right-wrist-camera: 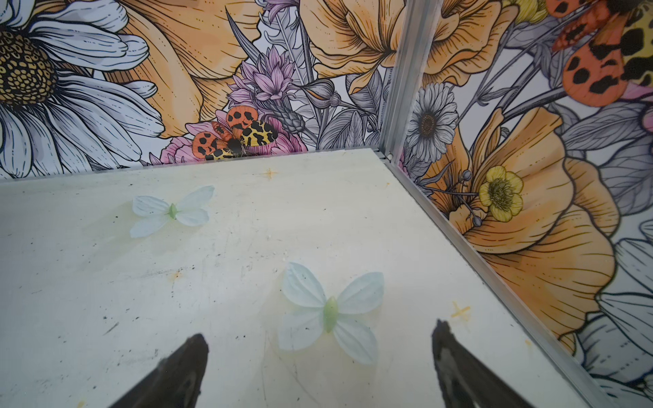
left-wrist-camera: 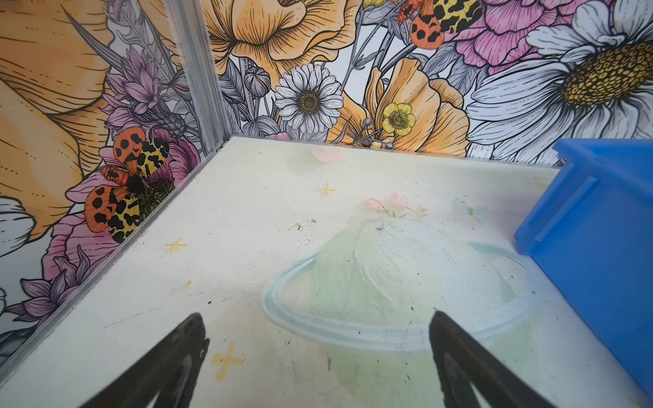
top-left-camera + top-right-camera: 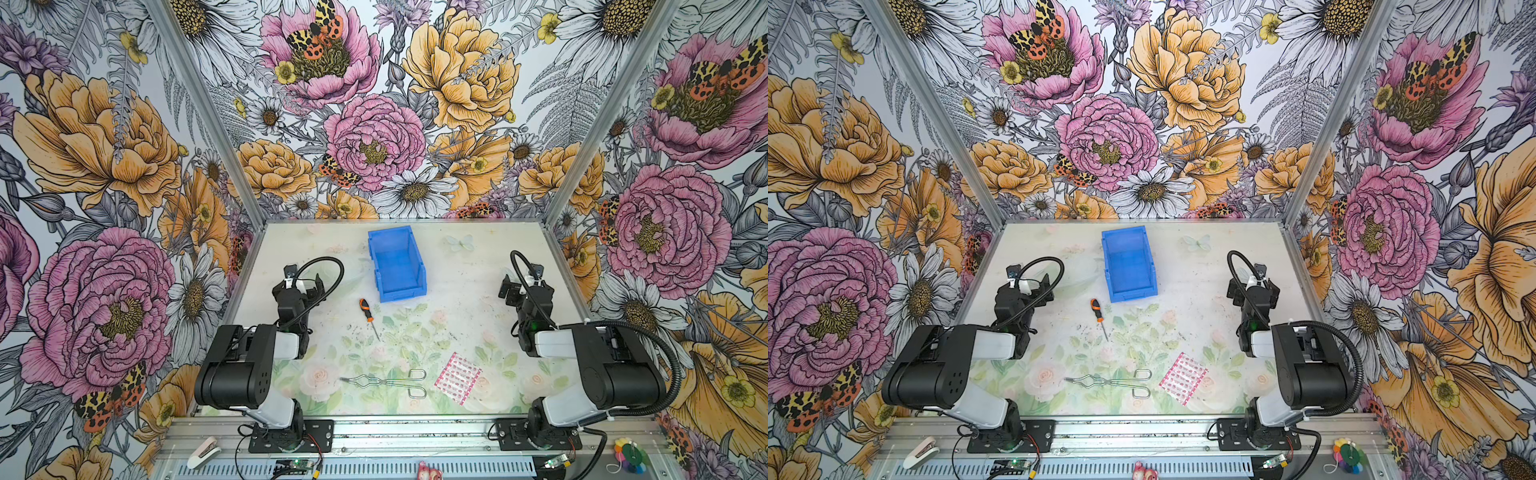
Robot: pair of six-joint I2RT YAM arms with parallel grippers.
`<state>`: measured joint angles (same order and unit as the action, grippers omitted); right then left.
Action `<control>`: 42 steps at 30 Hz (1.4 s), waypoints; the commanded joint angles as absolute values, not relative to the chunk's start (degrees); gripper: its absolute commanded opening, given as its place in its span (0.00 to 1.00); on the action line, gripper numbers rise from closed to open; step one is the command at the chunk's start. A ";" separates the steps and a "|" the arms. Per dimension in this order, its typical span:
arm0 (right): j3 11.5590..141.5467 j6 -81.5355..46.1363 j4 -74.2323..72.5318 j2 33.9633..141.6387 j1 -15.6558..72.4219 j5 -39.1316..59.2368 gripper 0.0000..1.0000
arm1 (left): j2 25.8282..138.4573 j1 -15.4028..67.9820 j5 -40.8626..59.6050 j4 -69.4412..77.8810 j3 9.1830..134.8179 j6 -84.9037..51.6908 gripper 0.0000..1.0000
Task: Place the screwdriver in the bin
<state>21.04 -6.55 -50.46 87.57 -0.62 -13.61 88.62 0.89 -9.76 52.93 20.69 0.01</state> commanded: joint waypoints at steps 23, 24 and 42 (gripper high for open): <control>21.33 -7.03 -51.68 87.89 -0.73 -13.09 0.99 | 88.78 0.44 -8.61 53.51 21.71 0.44 0.99; 21.31 -6.98 -51.68 87.88 -0.70 -13.22 0.99 | 88.76 0.44 -8.59 53.49 21.71 0.38 0.99; 21.43 -4.88 -35.18 70.48 5.06 -17.27 0.99 | 74.48 2.95 -20.23 33.28 24.58 -1.49 0.99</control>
<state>21.04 -4.99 -41.45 74.85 3.55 -14.61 77.25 1.72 -16.05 42.44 21.89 -0.54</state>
